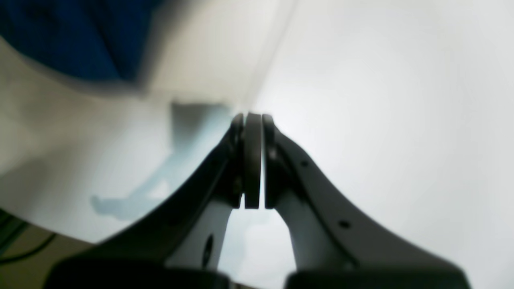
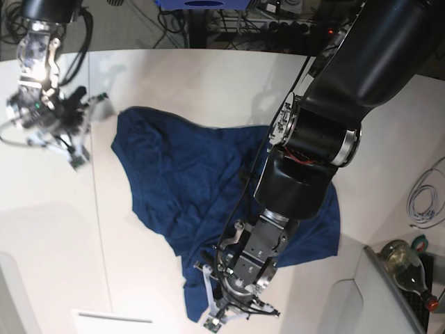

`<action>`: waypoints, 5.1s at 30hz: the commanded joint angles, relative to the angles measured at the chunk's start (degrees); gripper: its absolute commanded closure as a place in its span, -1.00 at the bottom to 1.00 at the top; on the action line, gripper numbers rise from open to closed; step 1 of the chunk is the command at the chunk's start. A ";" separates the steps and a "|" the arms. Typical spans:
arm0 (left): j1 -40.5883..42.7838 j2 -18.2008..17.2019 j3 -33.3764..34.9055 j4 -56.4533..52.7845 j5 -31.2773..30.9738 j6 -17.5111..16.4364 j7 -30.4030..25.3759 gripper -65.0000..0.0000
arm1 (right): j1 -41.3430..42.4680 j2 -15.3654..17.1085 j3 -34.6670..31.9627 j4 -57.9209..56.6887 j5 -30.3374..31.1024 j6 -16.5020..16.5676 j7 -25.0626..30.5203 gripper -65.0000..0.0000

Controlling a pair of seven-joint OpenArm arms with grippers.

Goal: Layout the t-shirt on the table in an organized manner, then fold the t-shirt properly
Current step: 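Pull the shirt with the left gripper toward the right gripper, bunching it, then release the shirt with the left gripper and lift it away, then grasp the shirt edge with the left gripper beside the bunched fabric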

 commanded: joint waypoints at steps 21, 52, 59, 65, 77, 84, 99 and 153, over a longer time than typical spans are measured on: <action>-3.34 -4.69 -0.08 1.34 -0.40 9.31 -1.50 1.00 | 15.80 2.62 -0.50 -26.11 0.88 -1.35 2.41 1.00; -2.90 -3.37 0.01 1.34 -0.31 9.40 -1.41 1.00 | 12.55 0.69 -0.94 -23.47 0.88 -6.71 -0.67 1.00; -3.16 -2.84 -0.08 5.29 -0.40 9.40 -1.06 1.00 | 7.97 1.57 -0.06 -18.90 0.88 -6.71 -0.41 1.00; -3.60 -1.61 0.45 7.76 -0.14 15.73 -1.15 1.00 | 7.97 1.74 -0.15 -18.46 0.88 -6.71 -0.58 1.00; -8.35 0.49 0.54 -2.88 -0.23 15.90 -5.63 1.00 | 7.80 1.57 -0.15 -18.46 0.88 -6.63 -0.58 1.00; -7.91 0.49 0.27 -8.42 -0.31 15.64 -12.14 -0.41 | 7.62 1.39 -0.15 -18.46 0.88 -6.63 -0.58 1.00; 19.52 -19.90 0.36 32.81 -12.18 15.55 7.03 0.98 | 7.53 1.65 -0.15 -18.46 0.88 -6.63 -0.58 1.00; 22.77 -19.19 -9.57 22.88 -20.97 10.19 16.79 -0.05 | 6.74 1.21 -0.15 -18.46 0.97 -6.63 -0.32 1.00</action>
